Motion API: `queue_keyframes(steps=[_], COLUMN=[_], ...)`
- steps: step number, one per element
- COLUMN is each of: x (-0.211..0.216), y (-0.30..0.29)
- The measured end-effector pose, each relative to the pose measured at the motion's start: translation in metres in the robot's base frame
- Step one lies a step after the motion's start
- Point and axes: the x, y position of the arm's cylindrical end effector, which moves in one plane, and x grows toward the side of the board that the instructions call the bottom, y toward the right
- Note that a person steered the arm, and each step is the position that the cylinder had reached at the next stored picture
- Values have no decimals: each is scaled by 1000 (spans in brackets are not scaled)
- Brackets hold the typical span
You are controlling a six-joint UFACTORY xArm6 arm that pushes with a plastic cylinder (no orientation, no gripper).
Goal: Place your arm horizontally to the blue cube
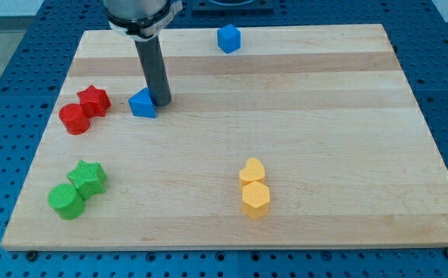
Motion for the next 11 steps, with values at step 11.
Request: queue_keyframes(steps=[11], x=[-195], y=[169])
